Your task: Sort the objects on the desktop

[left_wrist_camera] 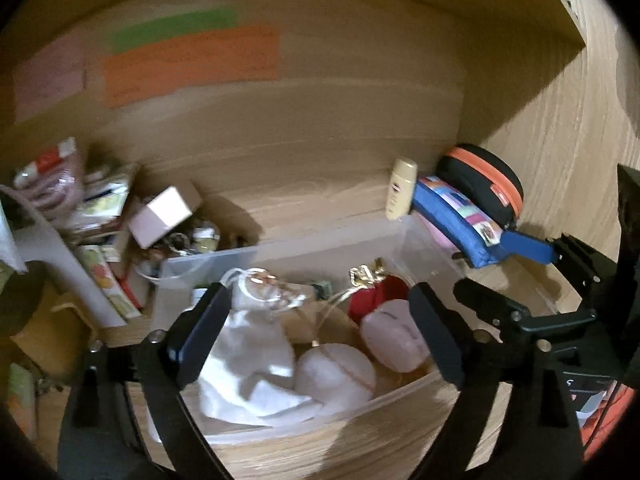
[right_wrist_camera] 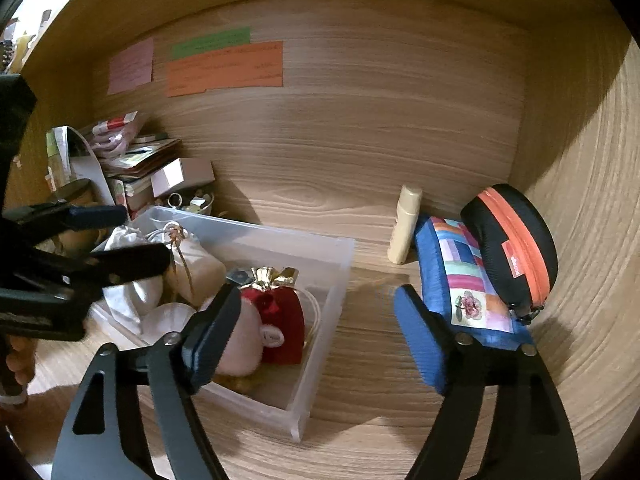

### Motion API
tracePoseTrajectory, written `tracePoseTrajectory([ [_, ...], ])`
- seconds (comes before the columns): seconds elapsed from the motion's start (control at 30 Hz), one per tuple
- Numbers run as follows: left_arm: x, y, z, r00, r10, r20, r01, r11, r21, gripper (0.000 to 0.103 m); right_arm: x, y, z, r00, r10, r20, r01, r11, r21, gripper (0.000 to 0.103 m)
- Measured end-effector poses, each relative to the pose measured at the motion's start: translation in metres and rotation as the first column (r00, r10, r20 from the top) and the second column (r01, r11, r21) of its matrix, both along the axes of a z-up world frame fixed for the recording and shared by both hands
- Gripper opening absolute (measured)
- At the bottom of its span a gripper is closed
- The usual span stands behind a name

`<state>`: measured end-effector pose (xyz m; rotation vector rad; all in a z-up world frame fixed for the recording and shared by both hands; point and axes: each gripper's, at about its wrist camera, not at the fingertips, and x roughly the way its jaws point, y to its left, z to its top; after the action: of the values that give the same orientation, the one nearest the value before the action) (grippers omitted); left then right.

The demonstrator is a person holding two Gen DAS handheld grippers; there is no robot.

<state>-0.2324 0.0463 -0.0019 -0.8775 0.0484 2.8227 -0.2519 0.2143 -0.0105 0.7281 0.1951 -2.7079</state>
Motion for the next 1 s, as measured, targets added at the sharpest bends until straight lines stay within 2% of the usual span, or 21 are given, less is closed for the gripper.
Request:
tracePoseTrajectory([
  [0.3, 0.031, -0.026, 0.012, 0.995, 0.093, -0.025, -0.093, 0.996, -0.011, 0.101, 0.003, -0.008, 0.003, 0.999, 0.03, 0.038, -0.03, 1.0, -0.003, 0.084],
  [0.37, 0.039, -0.03, 0.016, 0.994, 0.103, -0.038, -0.103, 0.995, -0.006, 0.101, 0.008, -0.01, 0.007, 0.998, 0.036, 0.044, -0.036, 0.999, -0.006, 0.087],
  [0.43, 0.049, -0.034, 0.02, 0.992, 0.112, -0.055, -0.111, 0.994, 0.007, 0.101, 0.015, -0.012, 0.013, 0.998, 0.039, 0.041, -0.038, 0.999, -0.017, 0.095],
  [0.53, 0.064, -0.038, 0.024, 0.988, 0.132, -0.082, -0.133, 0.991, -0.004, 0.101, 0.032, -0.013, 0.023, 1.0, 0.026, 0.015, -0.026, 0.999, -0.025, 0.103],
  [0.63, 0.081, -0.039, 0.031, 0.98, 0.153, -0.126, -0.159, 0.987, -0.032, 0.101, 0.047, -0.016, 0.034, 1.0, 0.012, -0.017, -0.012, 1.0, -0.013, 0.103],
  [0.77, 0.103, -0.041, 0.039, 0.979, 0.139, -0.149, -0.14, 0.99, 0.001, 0.102, 0.069, -0.022, 0.047, 0.998, 0.016, -0.053, -0.017, 1.0, -0.008, 0.103],
  [0.9, 0.125, -0.041, 0.046, 0.958, 0.196, -0.21, -0.201, 0.979, -0.007, 0.102, 0.091, -0.027, 0.058, 0.995, 0.015, -0.1, -0.016, 1.0, -0.008, 0.103],
  [1.0, 0.137, -0.042, 0.05, 0.957, 0.194, -0.214, -0.194, 0.981, 0.02, 0.102, 0.109, -0.029, 0.062, 0.992, 0.024, -0.122, -0.025, 1.0, -0.011, 0.103],
])
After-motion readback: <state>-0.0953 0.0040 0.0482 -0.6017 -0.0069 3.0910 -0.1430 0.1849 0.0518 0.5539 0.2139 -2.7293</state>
